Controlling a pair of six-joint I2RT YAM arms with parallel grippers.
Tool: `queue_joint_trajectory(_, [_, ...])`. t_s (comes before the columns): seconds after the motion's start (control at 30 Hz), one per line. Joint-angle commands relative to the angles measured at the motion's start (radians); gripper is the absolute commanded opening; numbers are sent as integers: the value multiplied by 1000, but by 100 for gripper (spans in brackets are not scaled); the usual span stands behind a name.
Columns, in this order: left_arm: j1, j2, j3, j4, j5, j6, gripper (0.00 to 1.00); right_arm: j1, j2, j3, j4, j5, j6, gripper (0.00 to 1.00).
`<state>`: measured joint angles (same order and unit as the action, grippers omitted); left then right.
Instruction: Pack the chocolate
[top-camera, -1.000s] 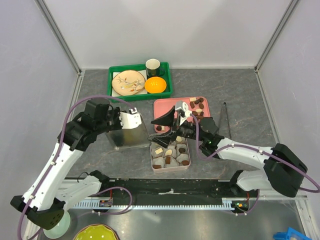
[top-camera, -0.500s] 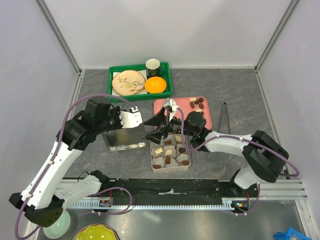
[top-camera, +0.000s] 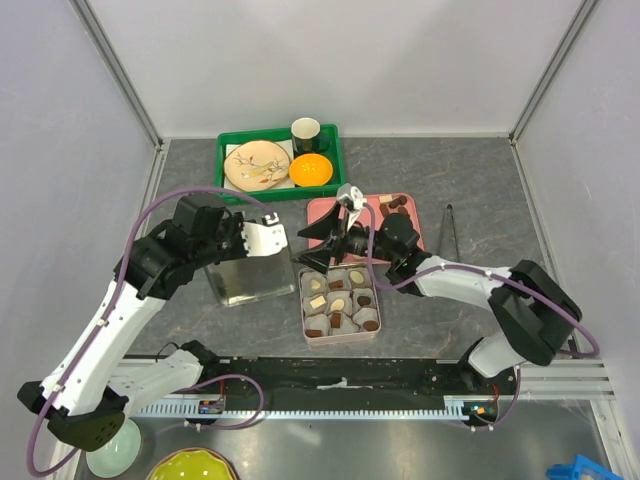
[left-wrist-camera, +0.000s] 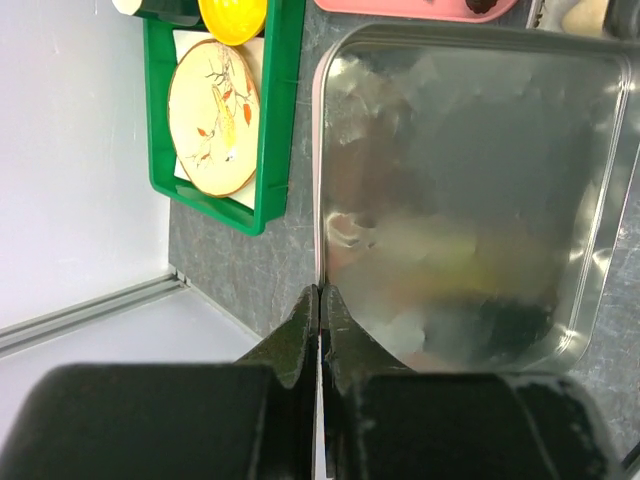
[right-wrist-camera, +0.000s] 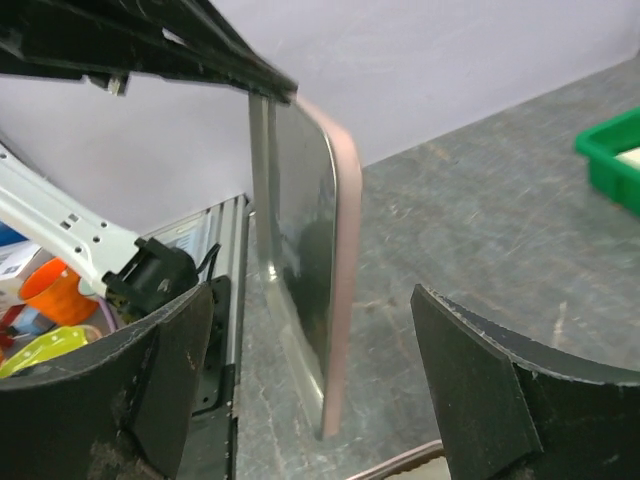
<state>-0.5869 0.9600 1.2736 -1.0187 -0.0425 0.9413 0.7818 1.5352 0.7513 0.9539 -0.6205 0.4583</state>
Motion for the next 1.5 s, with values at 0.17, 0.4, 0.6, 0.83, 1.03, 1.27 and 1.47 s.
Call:
queue_joint_trajectory(0.17, [-10,-10,-14,39,-7,-10,2,-21,-181,-27,-64,-59,-53,90])
queue_joint_trajectory(0.4, [-19,-3,26,29,3,-22,1,-38,-112,-35,-20,-91,-4,98])
queue_joint_trajectory(0.6, [-28,6,70,5,35,-44,2,-53,41,-20,164,-148,138,98])
queue_joint_trajectory(0.83, [-40,23,87,3,38,-50,2,-38,125,39,273,-177,214,98])
queue_joint_trajectory(1.03, [-47,45,113,5,61,-62,2,-4,154,68,255,-170,180,98])
queue_joint_trajectory(1.27, [-51,55,138,9,55,-59,2,45,212,100,253,-212,195,75])
queue_joint_trajectory(1.47, [-51,49,141,14,55,-58,1,42,189,74,295,-248,209,37])
